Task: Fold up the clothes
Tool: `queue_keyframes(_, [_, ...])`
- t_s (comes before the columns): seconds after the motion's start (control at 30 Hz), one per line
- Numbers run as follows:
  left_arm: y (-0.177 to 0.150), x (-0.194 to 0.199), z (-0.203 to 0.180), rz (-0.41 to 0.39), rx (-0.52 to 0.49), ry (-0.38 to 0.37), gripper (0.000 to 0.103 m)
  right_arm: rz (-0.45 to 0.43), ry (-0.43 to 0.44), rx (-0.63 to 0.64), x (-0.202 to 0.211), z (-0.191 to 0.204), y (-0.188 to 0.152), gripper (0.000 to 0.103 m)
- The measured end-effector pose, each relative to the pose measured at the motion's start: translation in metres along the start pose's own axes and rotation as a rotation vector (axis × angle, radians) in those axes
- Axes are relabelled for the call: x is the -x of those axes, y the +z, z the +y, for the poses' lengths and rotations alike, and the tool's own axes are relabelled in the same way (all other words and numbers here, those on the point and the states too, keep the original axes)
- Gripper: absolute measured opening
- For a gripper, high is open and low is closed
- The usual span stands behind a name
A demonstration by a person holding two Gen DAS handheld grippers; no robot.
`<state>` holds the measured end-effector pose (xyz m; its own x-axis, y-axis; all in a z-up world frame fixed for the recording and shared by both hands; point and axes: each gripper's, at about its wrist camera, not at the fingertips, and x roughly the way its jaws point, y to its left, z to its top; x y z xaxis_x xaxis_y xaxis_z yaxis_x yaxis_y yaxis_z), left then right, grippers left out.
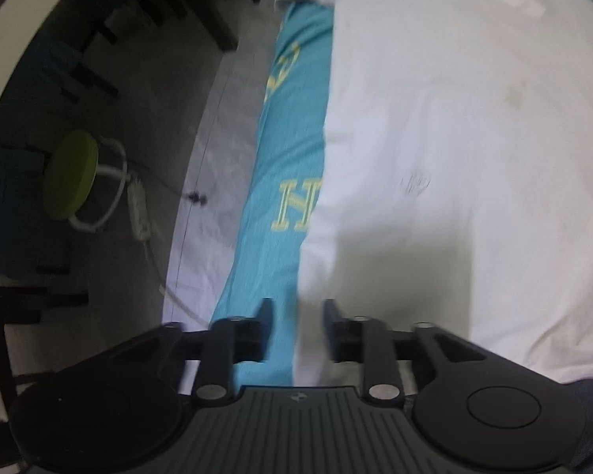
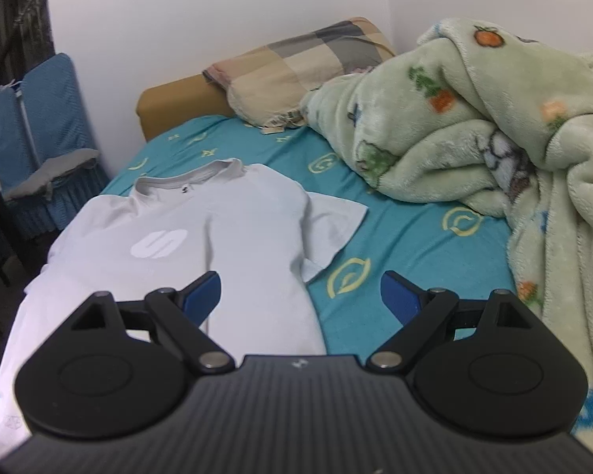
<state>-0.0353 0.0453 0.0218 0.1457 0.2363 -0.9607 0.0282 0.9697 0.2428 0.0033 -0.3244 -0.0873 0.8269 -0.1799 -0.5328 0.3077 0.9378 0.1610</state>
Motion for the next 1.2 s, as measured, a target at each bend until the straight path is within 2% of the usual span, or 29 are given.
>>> queue_keyframes(0.03, [0.003,0.006,-0.004,-0.034,-0.005,-0.001,0.052,0.003,0.008,0.001,0.0,0.0,0.0,0.089])
queue_keyframes(0.07, [0.006,0.01,-0.013,-0.067,-0.018,-0.009,0.055,0.007,0.014,0.0,-0.001,0.0,-0.001,0.089])
queue_keyframes(0.13, [0.011,0.012,-0.023,-0.137,-0.032,-0.072,0.064,0.009,0.024,-0.006,0.0,0.0,-0.001,0.089])
queue_keyframes(0.17, [0.014,0.019,-0.031,-0.189,-0.035,-0.087,0.065,0.006,0.029,-0.007,0.0,0.0,-0.001,0.089])
queue_keyframes(0.23, [0.018,0.033,-0.049,-0.298,-0.052,-0.124,0.075,-0.012,0.043,-0.008,0.004,-0.001,0.0,0.089])
queue_keyframes(0.37, [0.028,0.074,-0.085,-0.557,-0.08,-0.216,0.084,-0.052,0.082,-0.017,0.012,0.0,0.002,0.087])
queue_keyframes(0.4, [0.029,0.083,-0.093,-0.603,-0.072,-0.233,0.086,-0.061,0.091,-0.019,0.013,0.001,0.003,0.073])
queue_keyframes(0.47, [0.031,0.096,-0.105,-0.681,-0.06,-0.272,0.089,-0.071,0.098,-0.014,0.015,0.002,0.003,0.06])
queue_keyframes(0.57, [0.026,0.114,-0.117,-0.755,-0.011,-0.388,0.089,-0.095,0.126,-0.024,0.019,0.004,0.004,0.061])
queue_keyframes(0.63, [0.022,0.122,-0.121,-0.78,0.014,-0.458,0.091,-0.108,0.149,-0.046,0.02,0.004,0.007,0.065])
queue_keyframes(0.7, [0.019,0.102,-0.12,-0.803,0.02,-0.468,0.091,-0.111,0.164,-0.078,0.02,0.002,0.009,0.087])
queue_keyframes(0.73, [0.015,0.099,-0.119,-0.815,0.019,-0.463,0.091,-0.113,0.165,-0.093,0.018,0.001,0.01,0.089])
queue_keyframes(0.8, [0.007,0.064,-0.106,-0.816,0.028,-0.459,0.091,-0.111,0.155,-0.125,0.012,-0.003,0.013,0.089])
queue_keyframes(0.87, [0.003,0.04,-0.09,-0.8,0.05,-0.463,0.091,-0.058,0.148,-0.214,-0.009,-0.012,0.018,0.089])
queue_keyframes(0.97, [0.005,0.011,-0.072,-0.764,0.082,-0.484,0.091,0.035,0.13,-0.398,-0.055,-0.036,0.023,0.089])
queue_keyframes(1.03, [0.009,-0.005,-0.065,-0.755,0.093,-0.486,0.091,0.087,0.092,-0.448,-0.092,-0.048,0.023,0.088])
queue_keyframes(1.1, [0.017,-0.014,-0.064,-0.743,0.102,-0.491,0.091,0.131,0.05,-0.483,-0.129,-0.061,0.023,0.073])
queue_keyframes(1.17, [0.026,-0.023,-0.065,-0.733,0.114,-0.508,0.091,0.143,0.008,-0.482,-0.164,-0.074,0.022,0.071])
queue_keyframes(1.2, [0.031,-0.028,-0.067,-0.729,0.119,-0.518,0.091,0.138,-0.003,-0.488,-0.179,-0.081,0.021,0.064])
